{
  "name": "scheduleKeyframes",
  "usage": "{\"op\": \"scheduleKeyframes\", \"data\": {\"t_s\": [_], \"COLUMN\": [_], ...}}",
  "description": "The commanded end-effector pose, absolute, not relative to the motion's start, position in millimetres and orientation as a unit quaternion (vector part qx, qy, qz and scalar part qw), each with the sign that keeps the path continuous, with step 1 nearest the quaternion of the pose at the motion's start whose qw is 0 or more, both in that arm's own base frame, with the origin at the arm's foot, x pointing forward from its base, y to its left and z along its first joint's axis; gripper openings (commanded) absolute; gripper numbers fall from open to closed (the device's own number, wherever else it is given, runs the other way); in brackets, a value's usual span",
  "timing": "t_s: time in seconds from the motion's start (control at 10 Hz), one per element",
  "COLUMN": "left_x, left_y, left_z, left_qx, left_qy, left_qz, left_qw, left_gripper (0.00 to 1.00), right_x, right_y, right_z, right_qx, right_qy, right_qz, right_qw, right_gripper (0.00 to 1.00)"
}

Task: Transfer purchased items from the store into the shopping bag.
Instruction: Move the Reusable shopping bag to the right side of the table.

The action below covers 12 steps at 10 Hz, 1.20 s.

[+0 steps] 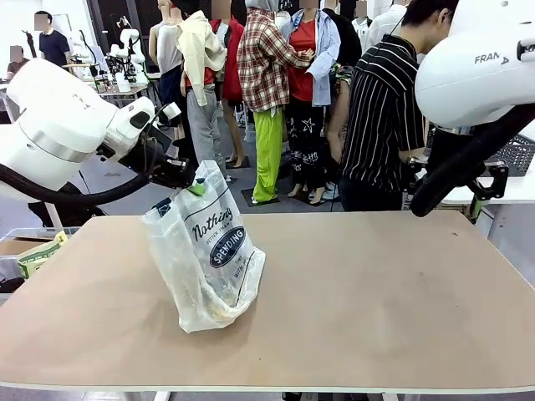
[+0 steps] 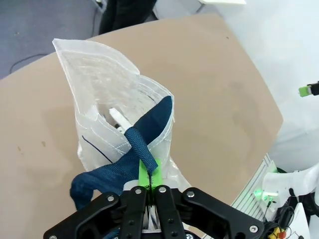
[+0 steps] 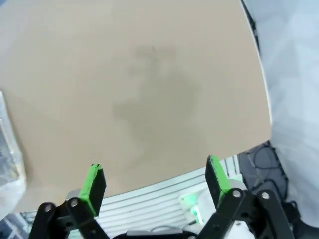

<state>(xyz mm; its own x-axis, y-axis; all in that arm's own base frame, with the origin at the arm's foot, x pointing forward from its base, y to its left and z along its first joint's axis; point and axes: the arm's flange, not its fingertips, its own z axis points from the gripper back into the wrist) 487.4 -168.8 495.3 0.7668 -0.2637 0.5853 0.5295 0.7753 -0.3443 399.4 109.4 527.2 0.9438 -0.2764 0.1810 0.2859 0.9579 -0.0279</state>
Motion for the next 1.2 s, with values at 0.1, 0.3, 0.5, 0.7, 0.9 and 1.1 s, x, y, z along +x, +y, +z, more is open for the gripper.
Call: {"op": "scheduleKeyframes", "data": {"t_s": [0.1,0.3,0.5,0.7,0.9,1.1], "left_x": [483,479,481,491,504,514], "left_y": [-153,-131,-89,-40,2,24], "left_z": [538,568,596,603,596,580], "left_qx": [-0.215,-0.195,-0.164,-0.152,-0.142,-0.145], "left_qy": [-0.286,-0.312,-0.333,-0.349,-0.335,-0.328], "left_qz": [-0.210,-0.190,-0.137,-0.067,-0.019,0.058], "left_qw": [0.910,0.910,0.918,0.922,0.931,0.932], "left_gripper": [0.00,0.00,0.00,0.00,0.00,0.00], "right_x": [403,403,403,403,403,403], "right_y": [114,114,114,114,114,114], "right_z": [531,531,531,531,531,531], "right_qx": [-0.027,-0.027,-0.027,-0.027,-0.027,-0.027], "right_qy": [-0.089,-0.089,-0.089,-0.089,-0.089,-0.089], "right_qz": [-0.123,-0.123,-0.123,-0.123,-0.123,-0.123], "right_qw": [0.988,0.988,0.988,0.988,0.988,0.988], "right_gripper": [1.00,1.00,1.00,1.00,1.00,1.00]}}
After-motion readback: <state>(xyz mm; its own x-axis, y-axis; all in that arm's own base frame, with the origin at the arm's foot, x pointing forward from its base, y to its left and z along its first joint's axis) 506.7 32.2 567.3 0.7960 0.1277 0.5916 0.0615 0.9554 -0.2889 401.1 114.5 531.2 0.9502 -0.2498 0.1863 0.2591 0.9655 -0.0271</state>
